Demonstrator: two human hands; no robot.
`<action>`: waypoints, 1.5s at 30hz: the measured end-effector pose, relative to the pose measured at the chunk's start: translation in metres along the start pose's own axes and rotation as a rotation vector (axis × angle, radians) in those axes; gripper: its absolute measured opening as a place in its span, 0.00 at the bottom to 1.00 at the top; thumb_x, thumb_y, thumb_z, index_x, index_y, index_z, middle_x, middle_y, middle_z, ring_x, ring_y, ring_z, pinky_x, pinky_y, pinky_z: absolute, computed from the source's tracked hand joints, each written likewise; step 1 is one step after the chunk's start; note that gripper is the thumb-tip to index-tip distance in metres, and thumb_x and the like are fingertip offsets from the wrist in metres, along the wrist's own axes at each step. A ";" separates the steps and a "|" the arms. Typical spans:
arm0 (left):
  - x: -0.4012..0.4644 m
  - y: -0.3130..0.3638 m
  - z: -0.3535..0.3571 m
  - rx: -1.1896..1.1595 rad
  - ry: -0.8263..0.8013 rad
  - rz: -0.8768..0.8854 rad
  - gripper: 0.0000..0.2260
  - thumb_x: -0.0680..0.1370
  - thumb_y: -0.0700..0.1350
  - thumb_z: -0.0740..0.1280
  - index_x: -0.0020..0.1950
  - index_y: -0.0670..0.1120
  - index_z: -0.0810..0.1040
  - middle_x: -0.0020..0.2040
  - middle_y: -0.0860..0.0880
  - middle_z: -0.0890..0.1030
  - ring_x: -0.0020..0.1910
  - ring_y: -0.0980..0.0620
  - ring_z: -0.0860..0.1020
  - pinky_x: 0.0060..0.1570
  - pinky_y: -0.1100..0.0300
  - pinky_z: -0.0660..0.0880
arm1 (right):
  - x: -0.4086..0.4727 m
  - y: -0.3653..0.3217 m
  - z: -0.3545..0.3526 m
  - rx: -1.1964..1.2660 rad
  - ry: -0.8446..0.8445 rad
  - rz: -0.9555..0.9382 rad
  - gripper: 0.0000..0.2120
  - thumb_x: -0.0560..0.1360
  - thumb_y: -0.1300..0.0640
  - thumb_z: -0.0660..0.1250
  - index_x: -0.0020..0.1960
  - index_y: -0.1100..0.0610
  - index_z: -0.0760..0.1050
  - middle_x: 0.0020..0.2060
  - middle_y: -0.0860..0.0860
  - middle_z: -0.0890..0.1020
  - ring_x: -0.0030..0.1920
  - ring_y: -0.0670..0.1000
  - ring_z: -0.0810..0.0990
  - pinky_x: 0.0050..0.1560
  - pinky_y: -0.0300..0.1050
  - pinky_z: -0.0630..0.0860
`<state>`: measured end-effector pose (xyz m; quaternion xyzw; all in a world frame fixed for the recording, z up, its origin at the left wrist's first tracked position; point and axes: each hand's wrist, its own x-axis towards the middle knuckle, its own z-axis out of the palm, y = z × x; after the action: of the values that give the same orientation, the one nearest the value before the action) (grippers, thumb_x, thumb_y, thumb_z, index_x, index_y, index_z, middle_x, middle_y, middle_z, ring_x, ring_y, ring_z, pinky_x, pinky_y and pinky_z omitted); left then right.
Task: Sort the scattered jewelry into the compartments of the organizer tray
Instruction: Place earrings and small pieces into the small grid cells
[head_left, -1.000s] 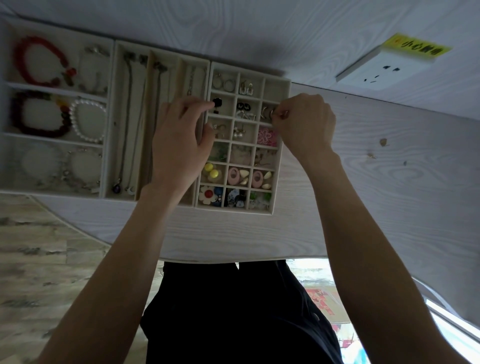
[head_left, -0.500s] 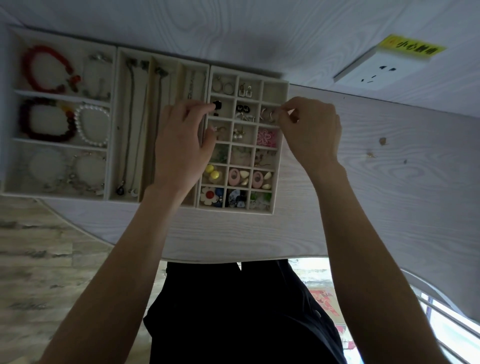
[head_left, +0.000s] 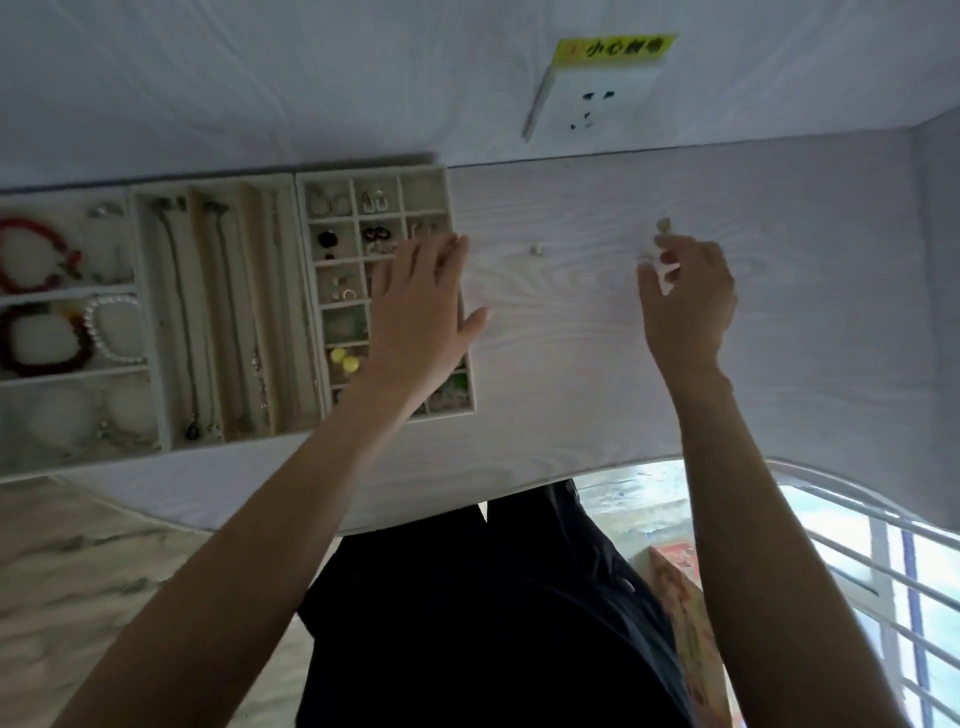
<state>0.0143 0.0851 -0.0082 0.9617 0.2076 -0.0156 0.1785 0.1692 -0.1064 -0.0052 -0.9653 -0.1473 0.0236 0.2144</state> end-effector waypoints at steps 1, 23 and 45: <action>-0.001 -0.001 0.000 0.012 0.010 -0.008 0.28 0.76 0.55 0.66 0.72 0.44 0.67 0.69 0.44 0.69 0.68 0.42 0.65 0.66 0.47 0.61 | 0.008 0.002 0.000 -0.011 -0.021 0.038 0.15 0.75 0.55 0.66 0.61 0.55 0.74 0.51 0.55 0.78 0.48 0.54 0.78 0.45 0.40 0.67; -0.004 -0.009 0.001 -0.050 0.107 -0.043 0.24 0.78 0.56 0.59 0.69 0.45 0.71 0.65 0.46 0.74 0.65 0.42 0.68 0.65 0.46 0.64 | -0.011 -0.022 0.034 0.394 -0.164 -0.122 0.12 0.68 0.72 0.65 0.47 0.60 0.81 0.42 0.53 0.81 0.40 0.48 0.78 0.43 0.28 0.71; -0.036 -0.103 -0.023 -0.147 0.236 -0.337 0.15 0.78 0.51 0.64 0.63 0.50 0.77 0.57 0.49 0.81 0.57 0.44 0.75 0.55 0.53 0.65 | -0.019 -0.202 0.105 0.266 -0.335 -0.491 0.12 0.70 0.62 0.70 0.53 0.54 0.79 0.45 0.47 0.83 0.43 0.44 0.78 0.40 0.39 0.75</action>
<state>-0.0614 0.1668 -0.0180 0.8929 0.3855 0.0824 0.2174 0.0841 0.1048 -0.0158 -0.8471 -0.4046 0.1487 0.3109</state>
